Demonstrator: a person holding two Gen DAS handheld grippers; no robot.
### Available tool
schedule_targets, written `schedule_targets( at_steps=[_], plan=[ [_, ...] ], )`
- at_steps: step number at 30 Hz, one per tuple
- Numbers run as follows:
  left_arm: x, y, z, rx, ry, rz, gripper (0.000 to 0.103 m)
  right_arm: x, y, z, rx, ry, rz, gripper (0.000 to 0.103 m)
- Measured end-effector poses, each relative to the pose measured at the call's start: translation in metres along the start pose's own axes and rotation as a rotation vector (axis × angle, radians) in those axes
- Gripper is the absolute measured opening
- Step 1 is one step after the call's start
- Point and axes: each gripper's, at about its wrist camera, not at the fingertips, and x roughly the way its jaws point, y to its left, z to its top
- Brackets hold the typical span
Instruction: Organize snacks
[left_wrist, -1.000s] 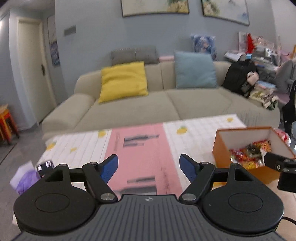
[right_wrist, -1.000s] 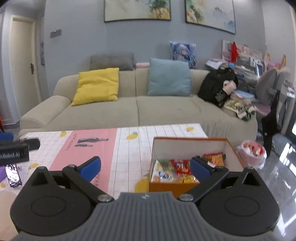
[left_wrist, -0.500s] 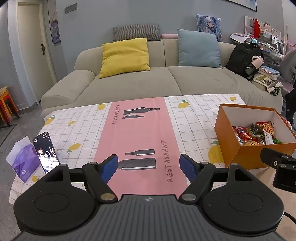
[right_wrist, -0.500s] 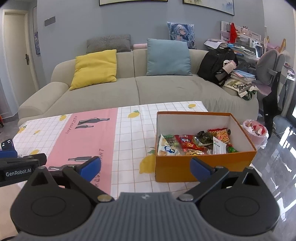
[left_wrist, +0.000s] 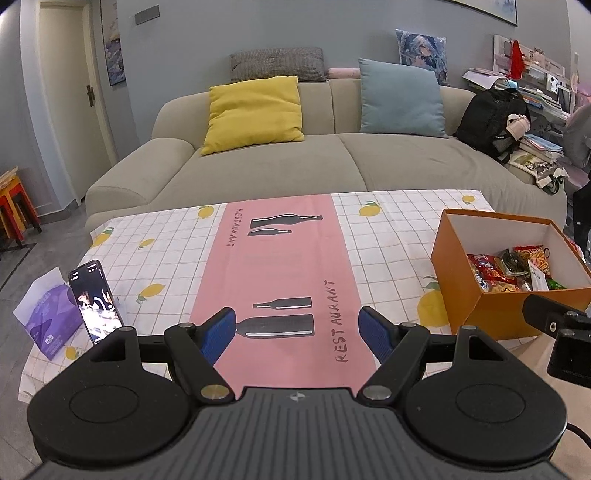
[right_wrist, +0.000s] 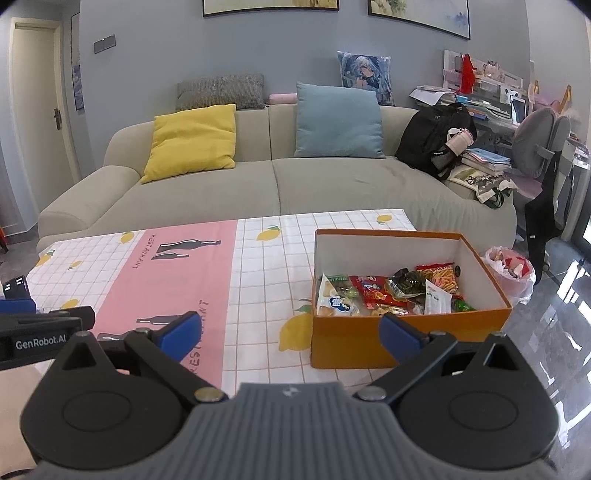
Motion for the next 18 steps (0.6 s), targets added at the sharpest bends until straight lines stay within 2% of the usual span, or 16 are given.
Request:
schedule_targets(
  at_steps=[18],
  plan=[
    [-0.0025,0.0014,-0.0016,-0.013,-0.001,0.008,0.089,-0.0003,0.0088,-0.0002,-0.033,-0.005,0.004,0.1]
  ],
)
